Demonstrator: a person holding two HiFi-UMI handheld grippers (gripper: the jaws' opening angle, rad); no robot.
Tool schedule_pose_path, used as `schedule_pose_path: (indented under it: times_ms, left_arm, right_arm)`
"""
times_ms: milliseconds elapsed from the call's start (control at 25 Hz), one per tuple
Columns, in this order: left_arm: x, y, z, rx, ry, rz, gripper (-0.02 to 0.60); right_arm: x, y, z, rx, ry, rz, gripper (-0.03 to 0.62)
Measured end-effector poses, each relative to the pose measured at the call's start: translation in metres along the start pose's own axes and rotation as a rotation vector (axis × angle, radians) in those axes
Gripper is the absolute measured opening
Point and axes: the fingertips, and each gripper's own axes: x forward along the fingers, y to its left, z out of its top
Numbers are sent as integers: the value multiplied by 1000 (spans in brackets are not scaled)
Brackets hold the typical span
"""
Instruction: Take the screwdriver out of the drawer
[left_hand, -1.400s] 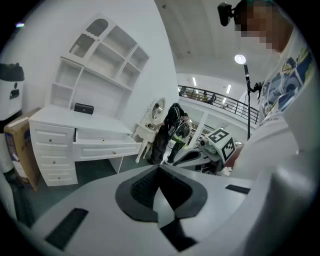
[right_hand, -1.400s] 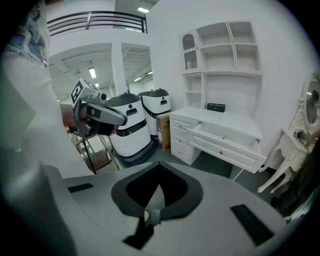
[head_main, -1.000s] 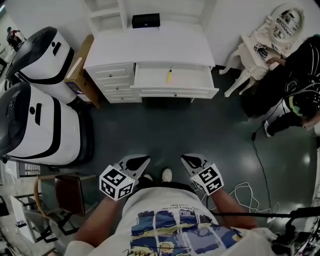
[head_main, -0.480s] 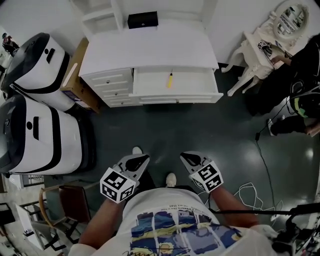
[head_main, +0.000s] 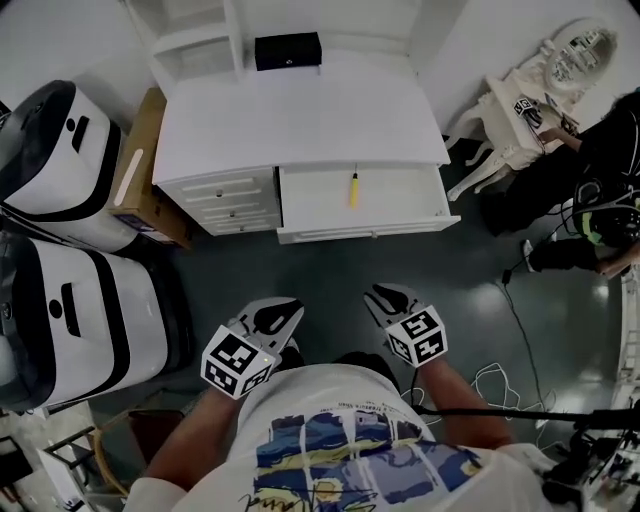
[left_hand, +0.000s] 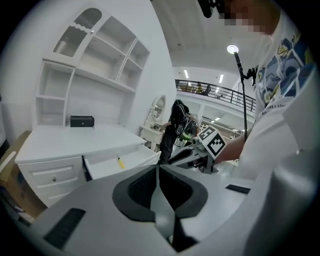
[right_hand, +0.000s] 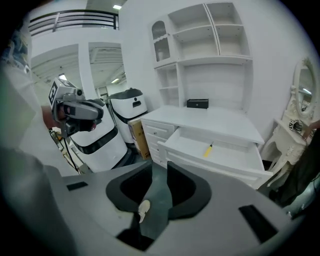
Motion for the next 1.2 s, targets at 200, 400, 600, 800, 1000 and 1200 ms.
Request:
schedule_pose_path:
  times_ms: [200, 400, 600, 800, 1000, 1200]
  left_arm:
    - [-18, 49, -2, 4, 25, -9, 15]
    - [-18, 79, 6, -34, 7, 25, 15]
    - [-8, 106, 28, -64, 0, 100, 15]
    - [7, 131, 53, -98, 5, 185, 15]
    - [27, 152, 73, -122, 35, 254, 15]
    - [39, 164, 87, -145, 62, 315, 15]
  right_arm:
    - [45, -26, 28, 22, 16, -74, 110]
    - [82, -69, 48, 22, 44, -109, 110]
    - [135, -130, 61, 38, 98, -109, 112]
    - [192, -187, 57, 84, 185, -94, 133]
    - [240, -227, 53, 111, 270, -81, 169]
    - [282, -256, 29, 142, 373, -85, 195]
